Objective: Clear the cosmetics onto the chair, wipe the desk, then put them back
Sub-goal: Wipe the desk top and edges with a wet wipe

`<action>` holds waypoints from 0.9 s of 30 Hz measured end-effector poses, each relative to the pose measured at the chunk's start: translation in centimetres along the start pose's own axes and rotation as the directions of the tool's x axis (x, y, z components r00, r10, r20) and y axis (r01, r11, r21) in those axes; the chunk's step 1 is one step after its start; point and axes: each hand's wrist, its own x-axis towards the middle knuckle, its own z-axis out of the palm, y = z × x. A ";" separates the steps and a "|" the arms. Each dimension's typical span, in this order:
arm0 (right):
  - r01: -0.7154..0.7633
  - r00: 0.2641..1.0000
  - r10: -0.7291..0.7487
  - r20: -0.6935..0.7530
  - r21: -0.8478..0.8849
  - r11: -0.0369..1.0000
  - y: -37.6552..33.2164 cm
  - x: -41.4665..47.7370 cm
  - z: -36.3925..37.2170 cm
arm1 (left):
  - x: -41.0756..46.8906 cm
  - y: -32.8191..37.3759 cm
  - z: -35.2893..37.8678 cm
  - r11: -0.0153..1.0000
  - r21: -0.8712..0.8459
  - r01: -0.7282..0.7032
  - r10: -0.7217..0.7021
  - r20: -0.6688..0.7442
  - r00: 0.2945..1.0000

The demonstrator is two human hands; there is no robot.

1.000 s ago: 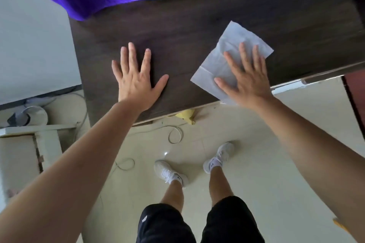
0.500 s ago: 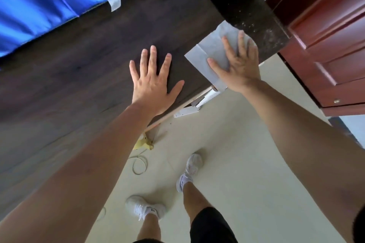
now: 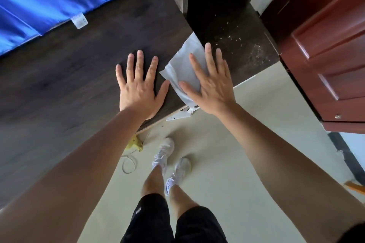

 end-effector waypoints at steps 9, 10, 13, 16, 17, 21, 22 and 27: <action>0.097 0.992 -0.074 -0.097 0.257 0.962 1.1 -0.2 -0.4 | 0.1 0.1 0.2 1.000 0.003 0.010 -0.010 -0.017 1.000; 0.099 0.990 -0.063 -0.126 0.306 0.947 1.3 -0.2 -0.2 | 0.1 0.0 0.4 1.000 0.009 0.010 -0.010 -0.028 1.000; 0.083 0.988 -0.018 -0.154 0.430 0.899 2.2 -0.1 0.2 | 0.0 -0.1 0.6 1.000 0.027 0.013 -0.012 -0.031 0.999; 0.024 0.999 0.002 -0.048 0.528 0.849 3.6 0.6 -1.3 | 0.3 0.2 -0.1 1.000 0.023 0.011 -0.011 -0.005 1.000; 0.022 1.000 -0.015 -0.018 0.523 0.852 4.2 0.8 -2.1 | 0.2 0.3 -0.4 1.000 0.019 0.009 -0.009 0.013 1.000; 0.087 0.993 -0.114 0.028 0.472 0.877 7.0 1.4 -4.5 | 0.2 1.2 -0.8 0.999 0.030 0.042 -0.043 0.034 0.998; 0.085 0.992 -0.119 0.043 0.465 0.881 7.9 1.6 -5.1 | 0.4 1.7 -0.7 0.998 0.010 0.069 -0.069 0.033 0.997; 0.022 0.987 -0.086 0.133 0.420 0.907 14.4 3.8 -7.5 | 3.0 7.3 -0.2 0.985 -0.068 0.159 -0.160 -0.001 0.987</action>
